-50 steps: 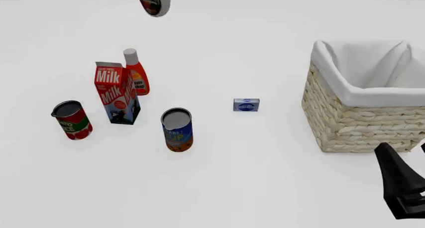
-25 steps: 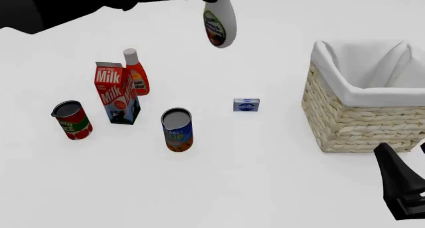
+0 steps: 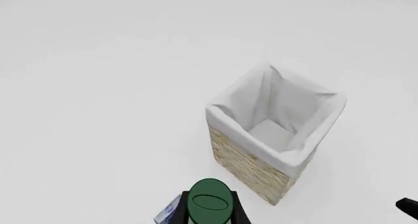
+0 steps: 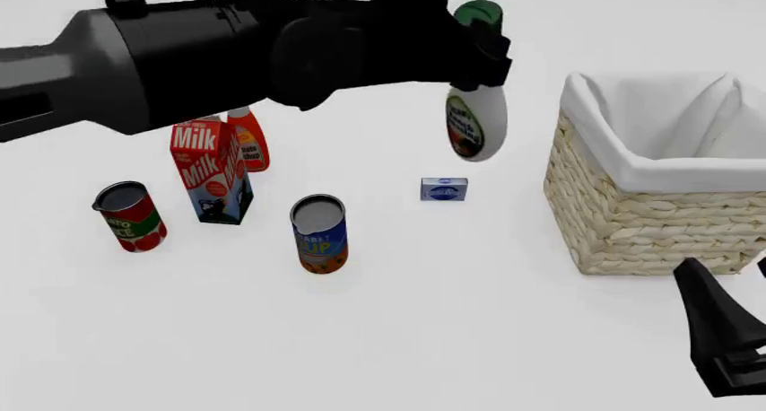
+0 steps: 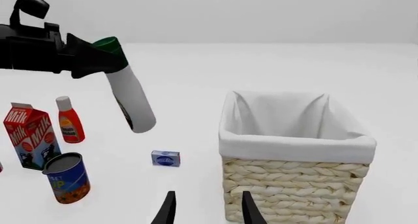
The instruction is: Pick the salad dressing and place it in the basket.
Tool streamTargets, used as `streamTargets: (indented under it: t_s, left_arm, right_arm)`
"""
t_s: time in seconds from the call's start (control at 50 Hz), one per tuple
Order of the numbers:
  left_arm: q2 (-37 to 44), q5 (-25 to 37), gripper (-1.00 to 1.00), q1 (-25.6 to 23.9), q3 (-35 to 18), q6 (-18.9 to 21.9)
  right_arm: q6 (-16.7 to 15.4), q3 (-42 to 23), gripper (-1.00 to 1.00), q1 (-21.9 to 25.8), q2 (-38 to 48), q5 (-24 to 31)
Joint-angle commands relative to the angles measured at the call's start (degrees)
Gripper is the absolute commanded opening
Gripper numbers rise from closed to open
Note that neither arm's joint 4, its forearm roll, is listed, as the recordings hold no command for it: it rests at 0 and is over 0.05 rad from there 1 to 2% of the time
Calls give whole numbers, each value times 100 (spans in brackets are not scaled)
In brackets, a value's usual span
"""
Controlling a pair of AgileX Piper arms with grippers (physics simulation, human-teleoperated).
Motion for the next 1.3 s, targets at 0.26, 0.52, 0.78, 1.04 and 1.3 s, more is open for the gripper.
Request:
streamTargets:
  t_s: [0.26, 0.52, 0.78, 1.04, 1.3]
  left_arm:
    - [9, -158, -100, -275, 214, 172]
    - [-34, -134, -100, -331, 217, 200]
    - [-82, -142, -100, -473, 281, 197]
    - [-125, -70, -100, -565, 264, 197]
    - [-164, -31, -100, -616, 247, 202]
  right_arm:
    - [-448, -289, 100, 393, 122, 288]
    - [-922, -1071, 100, 1013, 1485, 57]
    - [-1048, -1770, 100, 1466, 2704, -228]
    - [-1279, -1972, 100, 1734, 3421, -750]
    - [-1391, -2075, 100, 1831, 3750, -1044]
